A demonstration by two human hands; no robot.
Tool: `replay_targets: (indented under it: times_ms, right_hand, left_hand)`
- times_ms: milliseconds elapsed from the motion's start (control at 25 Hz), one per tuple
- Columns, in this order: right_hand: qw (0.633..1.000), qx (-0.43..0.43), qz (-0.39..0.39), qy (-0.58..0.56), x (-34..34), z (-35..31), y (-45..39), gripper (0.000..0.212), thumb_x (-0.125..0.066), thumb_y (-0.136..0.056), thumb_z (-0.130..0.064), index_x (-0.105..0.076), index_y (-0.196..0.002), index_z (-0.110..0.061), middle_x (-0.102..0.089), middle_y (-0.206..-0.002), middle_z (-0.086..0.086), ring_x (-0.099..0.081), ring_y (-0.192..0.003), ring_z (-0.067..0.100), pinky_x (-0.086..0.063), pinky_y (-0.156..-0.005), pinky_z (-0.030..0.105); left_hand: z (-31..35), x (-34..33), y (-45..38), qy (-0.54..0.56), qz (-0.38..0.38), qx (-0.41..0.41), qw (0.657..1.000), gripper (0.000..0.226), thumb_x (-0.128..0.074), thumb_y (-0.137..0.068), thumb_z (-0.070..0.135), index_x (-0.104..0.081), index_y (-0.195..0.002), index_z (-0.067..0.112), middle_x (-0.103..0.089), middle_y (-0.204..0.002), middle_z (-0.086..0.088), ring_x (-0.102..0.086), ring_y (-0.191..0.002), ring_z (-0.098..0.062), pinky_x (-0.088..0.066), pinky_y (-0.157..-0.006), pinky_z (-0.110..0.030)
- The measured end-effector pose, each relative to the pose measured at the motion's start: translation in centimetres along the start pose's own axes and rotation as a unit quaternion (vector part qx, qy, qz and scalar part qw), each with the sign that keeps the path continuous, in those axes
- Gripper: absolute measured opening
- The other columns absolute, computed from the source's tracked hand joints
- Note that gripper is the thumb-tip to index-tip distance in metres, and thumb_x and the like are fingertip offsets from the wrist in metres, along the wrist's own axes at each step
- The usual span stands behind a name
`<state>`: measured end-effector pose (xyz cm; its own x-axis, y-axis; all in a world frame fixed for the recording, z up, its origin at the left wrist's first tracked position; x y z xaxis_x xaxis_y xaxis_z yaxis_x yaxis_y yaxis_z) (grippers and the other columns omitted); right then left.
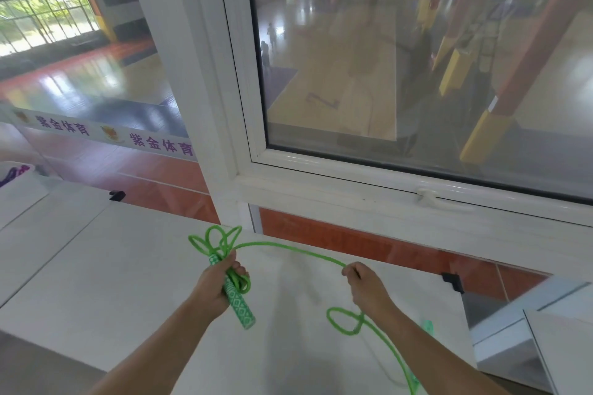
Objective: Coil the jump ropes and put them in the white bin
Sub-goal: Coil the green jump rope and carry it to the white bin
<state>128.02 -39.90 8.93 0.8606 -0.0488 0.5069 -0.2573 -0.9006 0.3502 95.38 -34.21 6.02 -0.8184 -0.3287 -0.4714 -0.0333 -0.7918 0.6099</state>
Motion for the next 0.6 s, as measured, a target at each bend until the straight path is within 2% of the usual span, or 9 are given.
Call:
replay_targets:
  times_ms: [80, 160, 240, 320, 440, 520, 600]
  right_hand:
    - [0.994, -0.032, -0.019, -0.098, -2.9, -0.8, 1.2, 0.025, -0.038, -0.1, -0.009, -0.06, -0.088, -0.012, -0.048, -0.065, -0.001, -0.037, -0.044, 0.01, -0.031, -0.047, 0.025]
    - [0.99, -0.019, -0.071, -0.116, -6.1, -2.8, 2.5, 0.025, -0.039, -0.099, -0.01, -0.06, -0.085, -0.013, -0.045, -0.061, -0.002, -0.033, -0.041, 0.009, -0.027, -0.043, 0.023]
    - [0.991, 0.014, -0.114, -0.075, -8.1, -4.7, 3.4, 0.026, -0.044, -0.098, -0.016, -0.061, -0.08, -0.02, -0.047, -0.057, -0.009, -0.036, -0.043, 0.008, -0.029, -0.045, 0.023]
    - [0.991, 0.051, -0.122, -0.01, -8.6, -6.0, 3.5, 0.028, -0.047, -0.096, -0.017, -0.062, -0.075, -0.026, -0.054, -0.057, -0.014, -0.045, -0.049, 0.001, -0.033, -0.048, 0.017]
    - [0.984, 0.082, -0.149, 0.061, -8.7, -6.6, 3.6, 0.028, -0.048, -0.093, -0.018, -0.065, -0.075, -0.031, -0.068, -0.081, -0.012, -0.062, -0.07, 0.007, -0.044, -0.06, 0.018]
    - [0.975, 0.091, -0.181, 0.091, -9.0, -6.6, 3.9, 0.031, -0.048, -0.093, -0.02, -0.063, -0.071, -0.035, -0.067, -0.08, -0.009, -0.058, -0.064, 0.009, -0.043, -0.058, 0.021]
    - [0.969, 0.099, -0.201, 0.106, -9.2, -6.6, 4.1, 0.031, -0.048, -0.093, -0.02, -0.063, -0.07, -0.037, -0.063, -0.075, -0.01, -0.053, -0.059, 0.004, -0.038, -0.054, 0.016]
  left_hand:
    - [-2.0, -2.2, 0.7, -0.006, -0.023, 0.021, 0.999, 0.016, -0.058, -0.1, 0.013, -0.053, -0.085, 0.009, -0.048, -0.062, -0.004, -0.053, -0.05, -0.017, -0.054, -0.061, -0.034]
    - [-4.0, -4.8, 1.6, -0.041, -0.059, 0.034, 0.997, 0.015, -0.059, -0.1, 0.013, -0.053, -0.086, 0.009, -0.048, -0.062, -0.004, -0.052, -0.052, -0.018, -0.051, -0.064, -0.034]
    - [-5.6, -6.6, 2.4, -0.103, -0.092, 0.029, 0.99, 0.013, -0.062, -0.098, 0.015, -0.055, -0.091, 0.006, -0.051, -0.066, -0.005, -0.052, -0.055, -0.019, -0.05, -0.062, -0.032]
    - [-6.5, -7.5, 2.8, -0.174, -0.114, 0.011, 0.978, 0.02, -0.066, -0.096, 0.022, -0.058, -0.095, 0.004, -0.053, -0.067, -0.007, -0.051, -0.056, -0.018, -0.047, -0.055, -0.028]
    - [-6.8, -7.9, 2.8, -0.261, -0.148, -0.013, 0.954, 0.027, -0.074, -0.089, 0.029, -0.064, -0.09, 0.004, -0.057, -0.07, -0.011, -0.053, -0.061, -0.019, -0.045, -0.058, -0.027]
    - [-6.9, -7.7, 2.7, -0.302, -0.164, -0.013, 0.939, 0.031, -0.079, -0.084, 0.031, -0.065, -0.086, 0.004, -0.058, -0.074, -0.015, -0.054, -0.065, -0.023, -0.045, -0.061, -0.03]
    - [-7.3, -7.3, 2.8, -0.309, -0.168, 0.002, 0.936, 0.031, -0.078, -0.085, 0.031, -0.065, -0.087, 0.003, -0.058, -0.076, -0.018, -0.054, -0.068, -0.025, -0.045, -0.062, -0.032]
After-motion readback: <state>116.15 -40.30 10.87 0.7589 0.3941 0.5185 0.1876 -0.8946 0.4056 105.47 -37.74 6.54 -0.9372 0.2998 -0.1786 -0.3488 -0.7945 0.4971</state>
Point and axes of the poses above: each hand's wrist, its own y-axis away from the middle knuckle, its own x-axis out of the back of the hand, z = x × y, the point moved 10 cm from there along -y, towards the middle knuckle
